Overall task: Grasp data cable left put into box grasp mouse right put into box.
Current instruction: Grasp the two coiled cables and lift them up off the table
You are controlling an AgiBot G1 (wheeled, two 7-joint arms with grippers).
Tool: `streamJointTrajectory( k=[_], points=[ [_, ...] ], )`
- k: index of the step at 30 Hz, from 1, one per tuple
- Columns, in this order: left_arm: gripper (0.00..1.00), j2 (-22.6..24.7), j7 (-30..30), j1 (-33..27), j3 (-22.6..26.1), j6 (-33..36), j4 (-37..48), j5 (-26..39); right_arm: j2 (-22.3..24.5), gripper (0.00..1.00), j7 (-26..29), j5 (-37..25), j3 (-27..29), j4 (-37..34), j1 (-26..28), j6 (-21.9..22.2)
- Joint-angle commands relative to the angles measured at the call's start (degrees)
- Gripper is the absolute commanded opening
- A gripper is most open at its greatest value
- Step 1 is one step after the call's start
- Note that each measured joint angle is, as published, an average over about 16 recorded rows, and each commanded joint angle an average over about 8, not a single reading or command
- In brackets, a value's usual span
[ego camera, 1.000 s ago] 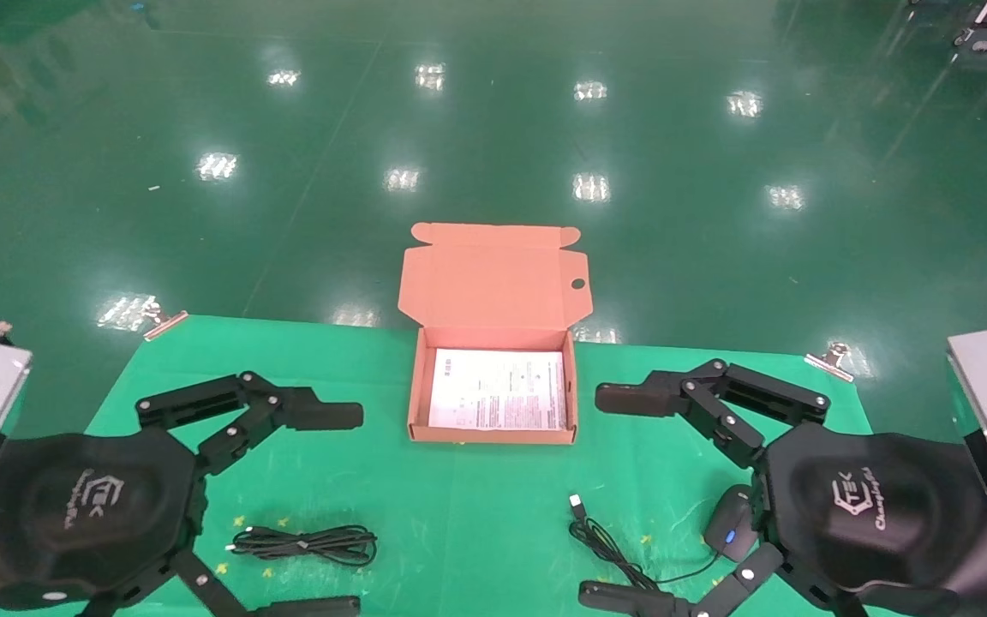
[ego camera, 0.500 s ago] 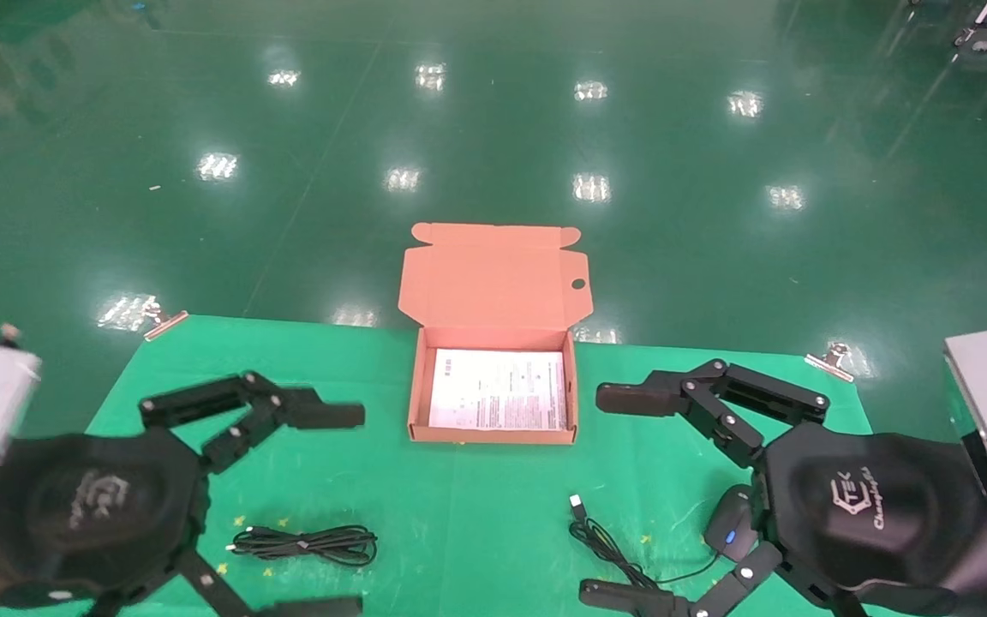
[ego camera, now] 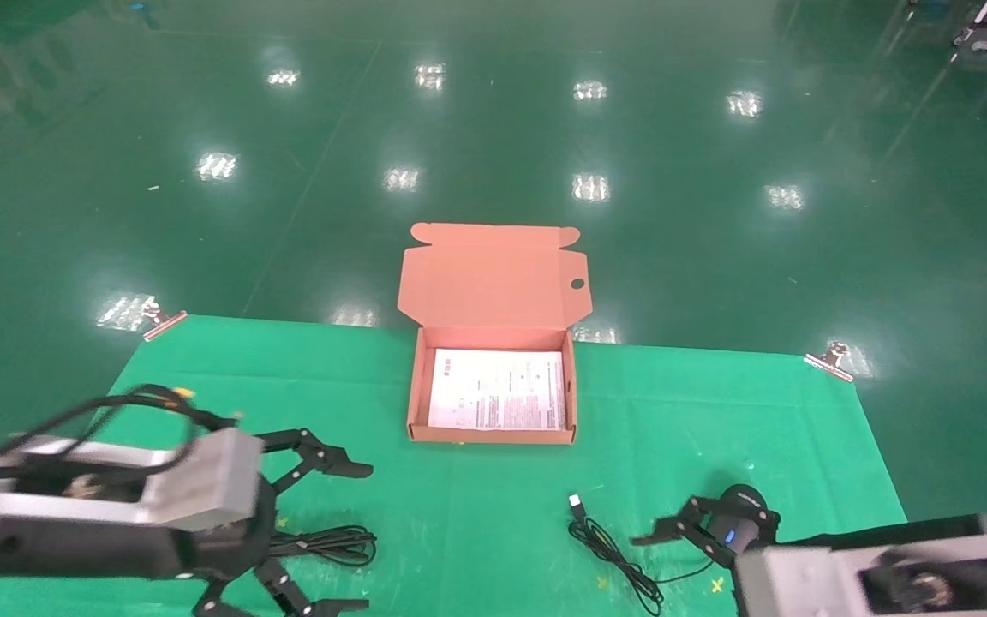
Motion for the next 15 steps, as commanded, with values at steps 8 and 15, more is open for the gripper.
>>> streamJointTrajectory(
  k=[8, 15],
  points=[
    [1.0, 5.19, -0.83, -3.27, 7.33, -3.86, 1.33, 19.11, -6.29, 1.0, -4.87, -22.98, -9.28, 0.21, 3.53, 4.55],
    [1.0, 9.42, -2.32, -4.04, 11.45, -7.11, 4.85, 29.96, -10.62, 1.0, -1.23, -34.18, -12.29, -0.56, 2.08, 10.44]
  ],
)
